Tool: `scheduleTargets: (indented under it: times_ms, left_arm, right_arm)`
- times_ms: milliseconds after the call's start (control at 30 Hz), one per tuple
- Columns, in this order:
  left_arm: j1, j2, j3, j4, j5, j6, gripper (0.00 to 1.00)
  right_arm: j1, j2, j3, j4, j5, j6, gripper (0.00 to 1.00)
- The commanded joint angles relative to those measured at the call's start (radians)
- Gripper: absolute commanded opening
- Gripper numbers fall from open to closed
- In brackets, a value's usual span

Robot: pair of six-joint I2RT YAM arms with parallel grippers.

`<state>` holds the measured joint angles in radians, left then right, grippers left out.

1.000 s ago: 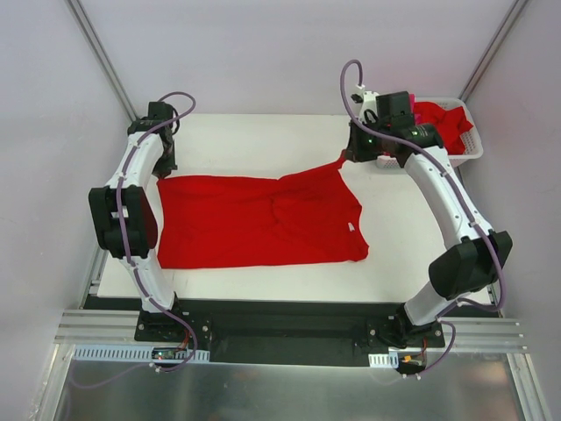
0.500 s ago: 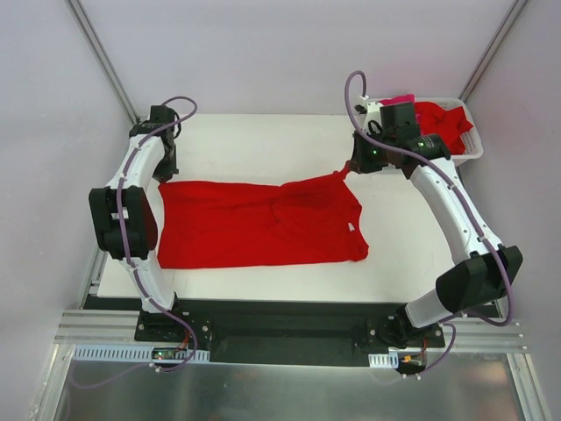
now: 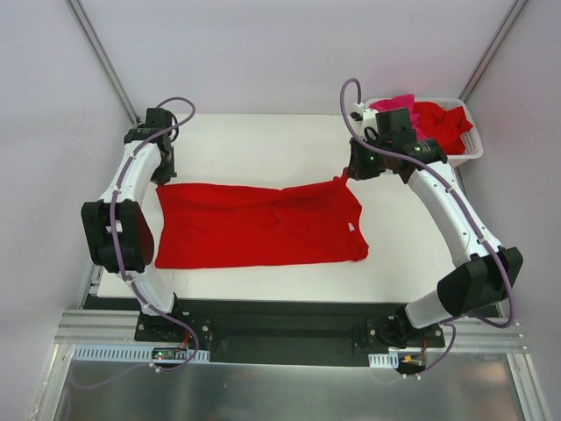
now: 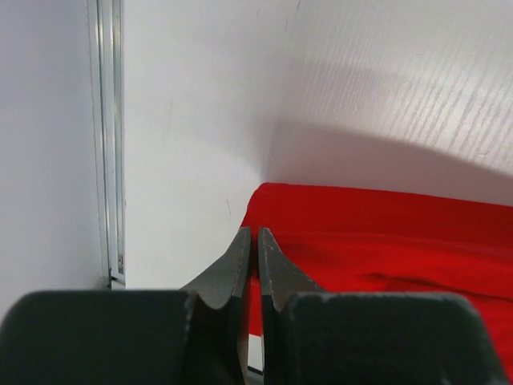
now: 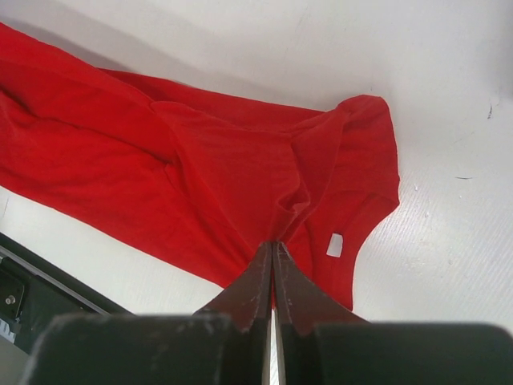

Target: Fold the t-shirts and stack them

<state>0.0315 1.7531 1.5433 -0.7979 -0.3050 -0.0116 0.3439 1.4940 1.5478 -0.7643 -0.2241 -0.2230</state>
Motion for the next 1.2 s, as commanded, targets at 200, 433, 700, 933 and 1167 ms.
scheduleTargets:
  times_ms: [200, 433, 700, 933, 1167]
  left_arm:
    - [-0.008, -0.073, -0.058, -0.014, -0.032, 0.002, 0.00]
    - [-0.008, -0.081, -0.074, -0.012, -0.060, 0.002, 0.00]
    - [-0.008, -0.080, -0.091, -0.018, -0.082, 0.002, 0.00]
    - [-0.008, -0.064, -0.092, -0.040, -0.079, -0.001, 0.00]
    - [-0.008, -0.063, -0.086, -0.055, -0.088, -0.013, 0.00]
  right_arm:
    - [0.017, 0.000, 0.040, 0.013, 0.006, -0.016, 0.01]
    - [0.017, 0.006, 0.038, 0.013, 0.002, -0.018, 0.02]
    - [0.026, -0.001, 0.018, 0.008, 0.000, -0.018, 0.01]
    - [0.027, -0.014, -0.005, 0.007, 0.002, -0.018, 0.01]
    - [0.029, -0.035, -0.046, 0.006, 0.008, -0.009, 0.01]
